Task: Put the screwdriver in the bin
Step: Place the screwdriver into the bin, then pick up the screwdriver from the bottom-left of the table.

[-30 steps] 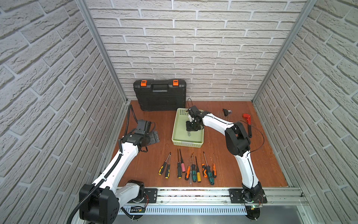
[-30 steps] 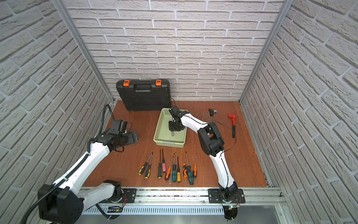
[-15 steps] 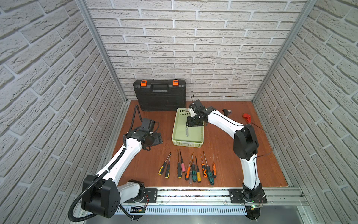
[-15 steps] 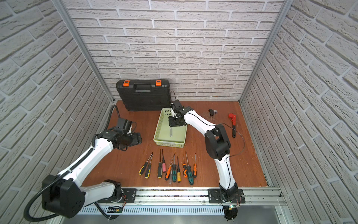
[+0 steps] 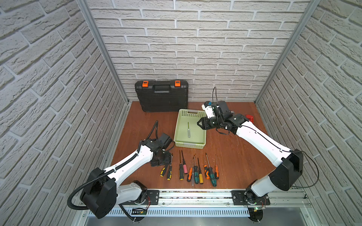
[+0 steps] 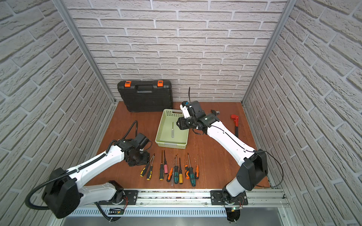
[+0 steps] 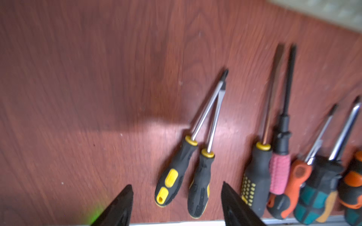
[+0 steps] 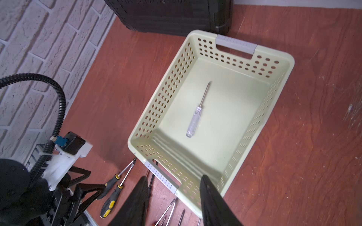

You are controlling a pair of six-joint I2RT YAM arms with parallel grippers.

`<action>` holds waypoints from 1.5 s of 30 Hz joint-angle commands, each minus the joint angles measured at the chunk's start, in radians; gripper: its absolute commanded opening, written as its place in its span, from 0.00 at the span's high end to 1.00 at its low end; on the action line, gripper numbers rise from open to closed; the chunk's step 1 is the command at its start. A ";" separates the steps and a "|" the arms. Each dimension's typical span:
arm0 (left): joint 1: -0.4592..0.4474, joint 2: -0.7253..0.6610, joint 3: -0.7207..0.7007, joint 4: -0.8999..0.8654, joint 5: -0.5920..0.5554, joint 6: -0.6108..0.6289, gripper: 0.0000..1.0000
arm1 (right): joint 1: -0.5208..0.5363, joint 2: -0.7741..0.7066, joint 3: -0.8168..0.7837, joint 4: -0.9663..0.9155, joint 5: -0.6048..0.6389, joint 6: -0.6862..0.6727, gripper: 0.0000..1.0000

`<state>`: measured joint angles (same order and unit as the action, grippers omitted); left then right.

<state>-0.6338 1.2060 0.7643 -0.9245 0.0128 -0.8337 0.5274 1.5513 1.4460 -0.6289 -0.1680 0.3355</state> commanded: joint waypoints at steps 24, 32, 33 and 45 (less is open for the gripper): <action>-0.026 0.205 -0.108 0.206 -0.013 -0.046 0.40 | 0.003 -0.025 -0.062 0.014 -0.032 -0.019 0.58; -0.026 0.183 -0.140 0.223 0.013 -0.079 0.62 | 0.003 -0.028 -0.063 0.023 -0.027 -0.016 0.59; -0.026 0.182 -0.138 0.223 0.015 -0.079 0.67 | 0.003 -0.025 -0.063 0.024 -0.029 -0.015 0.59; -0.021 0.045 -0.016 0.013 -0.037 -0.088 0.88 | 0.003 -0.027 -0.065 0.050 -0.035 -0.006 0.59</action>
<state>-0.6617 1.3148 0.6811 -0.8040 0.0109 -0.9169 0.5274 1.5501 1.3872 -0.6197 -0.2005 0.3256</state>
